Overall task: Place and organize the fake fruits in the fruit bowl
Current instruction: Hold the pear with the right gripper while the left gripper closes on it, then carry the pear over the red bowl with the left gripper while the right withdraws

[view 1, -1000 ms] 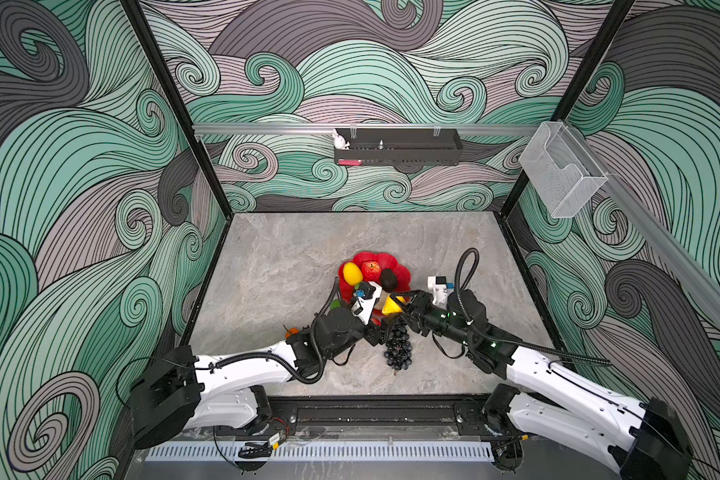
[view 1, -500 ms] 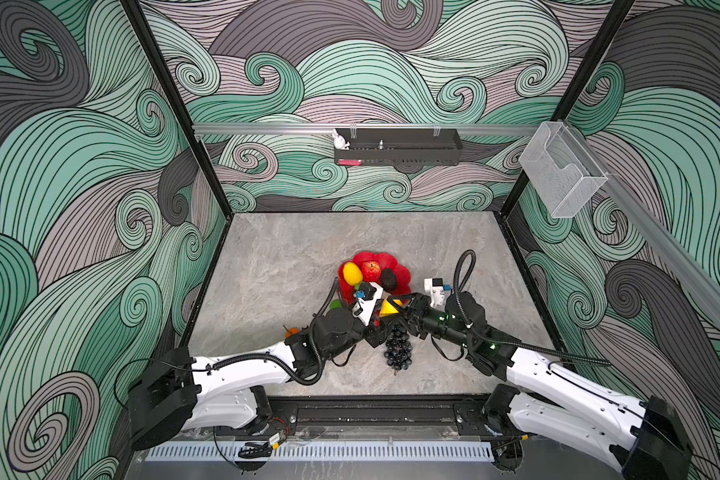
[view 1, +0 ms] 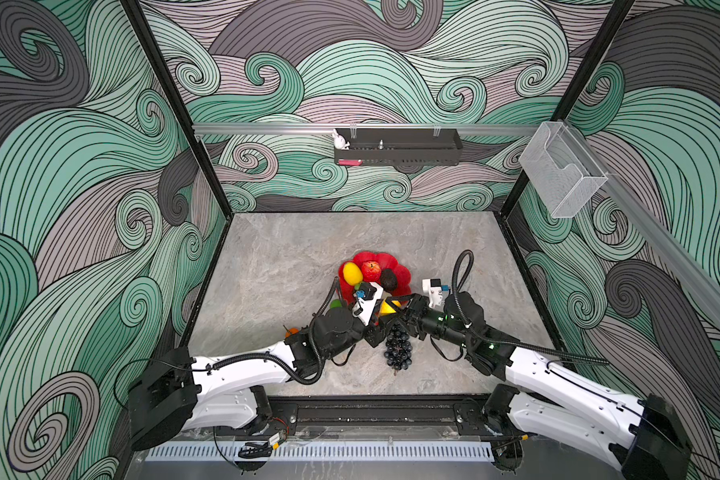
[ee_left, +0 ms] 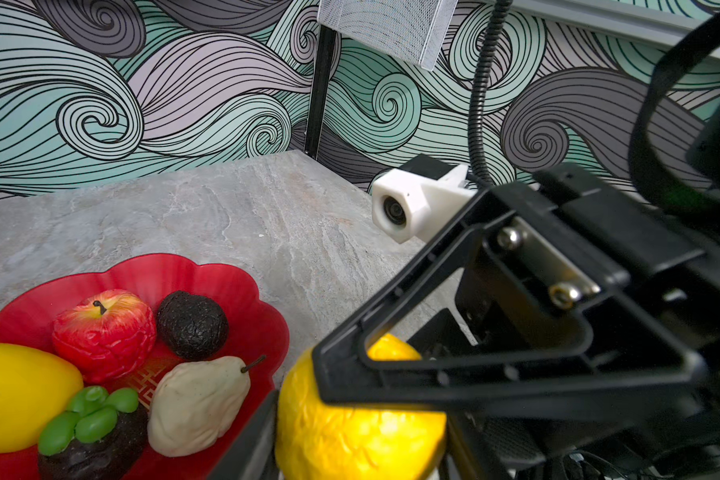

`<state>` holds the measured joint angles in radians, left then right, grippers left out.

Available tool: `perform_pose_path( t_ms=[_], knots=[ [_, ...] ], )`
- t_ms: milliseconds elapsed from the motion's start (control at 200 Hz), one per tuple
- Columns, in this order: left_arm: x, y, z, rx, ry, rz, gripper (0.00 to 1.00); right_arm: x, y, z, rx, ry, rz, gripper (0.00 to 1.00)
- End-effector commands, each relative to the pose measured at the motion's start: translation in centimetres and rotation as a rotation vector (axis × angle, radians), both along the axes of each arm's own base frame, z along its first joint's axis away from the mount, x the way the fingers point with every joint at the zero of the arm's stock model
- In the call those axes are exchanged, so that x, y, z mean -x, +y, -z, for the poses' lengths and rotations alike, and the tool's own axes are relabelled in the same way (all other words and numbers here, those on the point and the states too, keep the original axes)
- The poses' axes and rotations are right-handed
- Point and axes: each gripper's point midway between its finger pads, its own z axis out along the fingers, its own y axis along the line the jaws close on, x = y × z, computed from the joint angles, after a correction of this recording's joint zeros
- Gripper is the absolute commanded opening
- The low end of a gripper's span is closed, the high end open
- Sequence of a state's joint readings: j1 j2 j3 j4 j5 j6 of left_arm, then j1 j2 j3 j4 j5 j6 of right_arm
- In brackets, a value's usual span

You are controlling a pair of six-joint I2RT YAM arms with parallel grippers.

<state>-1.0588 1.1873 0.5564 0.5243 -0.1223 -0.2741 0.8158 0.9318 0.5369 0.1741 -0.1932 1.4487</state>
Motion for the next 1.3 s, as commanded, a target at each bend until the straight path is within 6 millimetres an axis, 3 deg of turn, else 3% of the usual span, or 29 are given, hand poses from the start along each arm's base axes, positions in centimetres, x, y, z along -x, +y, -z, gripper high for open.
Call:
perform_pose_path(
  t_ms=[0,385,721,871,1016,1151,1296],
  knots=[
    [0.4,-0.9,-2.4,0.045,-0.040,0.043,0.47,0.4,0.7,-0.8,-0.027,-0.016,-0.038,0.53],
    [0.0,-0.2,-1.8,-0.005,-0.045,0.008,0.46,0.2,0.5,-0.7,0.011,-0.043,-0.035,0.57],
    [-0.8,0.8,-1.4,-0.073,-0.035,-0.058,0.46,-0.1,-1.0,0.9,0.110,-0.062,0.005,0.81],
    [-0.7,0.9,-0.4,-0.165,-0.016,-0.001,0.48,-0.5,-3.9,1.4,0.223,-0.125,0.050,0.86],
    [-1.9,1.9,1.5,-0.269,0.054,0.011,0.47,-0.6,-9.0,3.7,0.398,-0.130,0.121,0.89],
    [-3.9,2.7,1.9,-0.331,0.114,-0.015,0.47,0.4,-12.8,5.9,0.489,-0.106,0.168,0.89],
    [-6.2,3.0,2.3,-0.415,0.150,-0.050,0.47,2.1,-14.3,7.7,0.524,-0.086,0.164,0.88]
  ],
)
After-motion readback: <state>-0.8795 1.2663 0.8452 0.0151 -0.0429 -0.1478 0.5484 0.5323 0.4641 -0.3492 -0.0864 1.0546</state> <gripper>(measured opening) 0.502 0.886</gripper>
